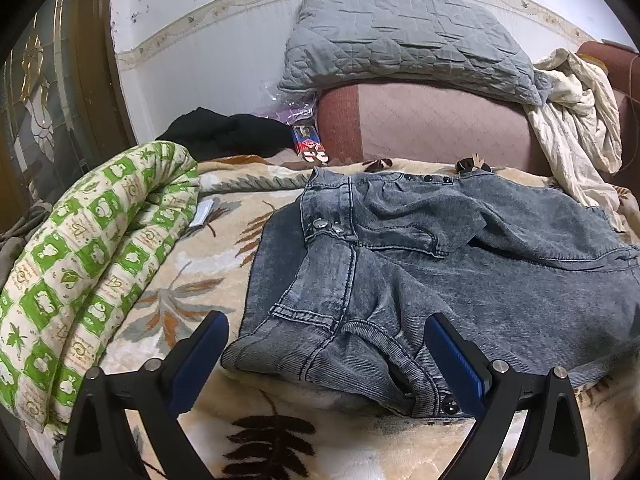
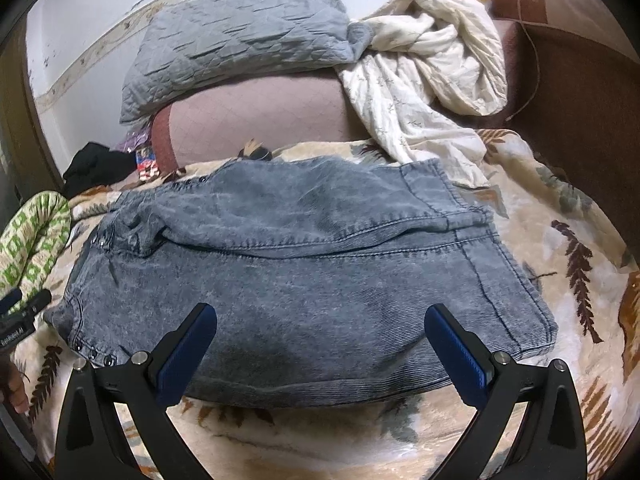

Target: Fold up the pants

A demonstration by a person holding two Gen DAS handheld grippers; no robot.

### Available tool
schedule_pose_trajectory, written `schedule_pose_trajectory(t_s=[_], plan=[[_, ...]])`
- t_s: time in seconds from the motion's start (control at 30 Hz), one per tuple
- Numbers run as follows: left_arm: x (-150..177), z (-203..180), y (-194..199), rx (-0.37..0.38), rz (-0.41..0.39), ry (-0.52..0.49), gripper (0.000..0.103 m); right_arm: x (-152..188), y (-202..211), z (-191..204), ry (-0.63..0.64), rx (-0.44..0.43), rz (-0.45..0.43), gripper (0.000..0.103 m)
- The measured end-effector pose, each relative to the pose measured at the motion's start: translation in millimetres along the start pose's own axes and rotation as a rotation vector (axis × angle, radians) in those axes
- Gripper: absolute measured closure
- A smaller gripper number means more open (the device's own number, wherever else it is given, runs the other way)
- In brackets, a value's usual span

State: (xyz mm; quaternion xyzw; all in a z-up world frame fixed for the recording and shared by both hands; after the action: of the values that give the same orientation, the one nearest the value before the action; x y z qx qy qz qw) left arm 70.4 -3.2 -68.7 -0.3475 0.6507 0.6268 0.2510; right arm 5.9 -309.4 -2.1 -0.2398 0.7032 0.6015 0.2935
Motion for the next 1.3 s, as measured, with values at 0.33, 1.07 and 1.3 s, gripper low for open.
schedule_pose_trajectory(t_s=[0.33, 1.07, 1.3], plan=[[-13, 22, -22, -0.038, 0.034, 0.051, 0.003, 2, -10, -54, -0.079, 0.034, 0.016, 0.0], [-159, -6, -262, -0.056, 0.333, 0.134, 0.026, -104, -140, -213, -0.362, -0.055, 0.069, 0.0], [-136, -40, -294, -0.006, 0.414, 0.083, 0.073, -106, -209, -216, -0.331, -0.044, 0.195, 0.002]])
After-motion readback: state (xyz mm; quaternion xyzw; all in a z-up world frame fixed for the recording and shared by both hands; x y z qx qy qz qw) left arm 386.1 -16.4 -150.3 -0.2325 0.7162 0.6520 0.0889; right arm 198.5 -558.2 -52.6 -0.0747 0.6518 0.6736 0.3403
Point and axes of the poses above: each gripper's, at about its wrist camera, not at the fingertips, and y roughly against the way its jaws point, z to its left, x to its underside, the point moved 8 cm from there along -y, roughly the way its jaws point, and after that the axes turned 14 degrees about y, right-handed, at the moved point
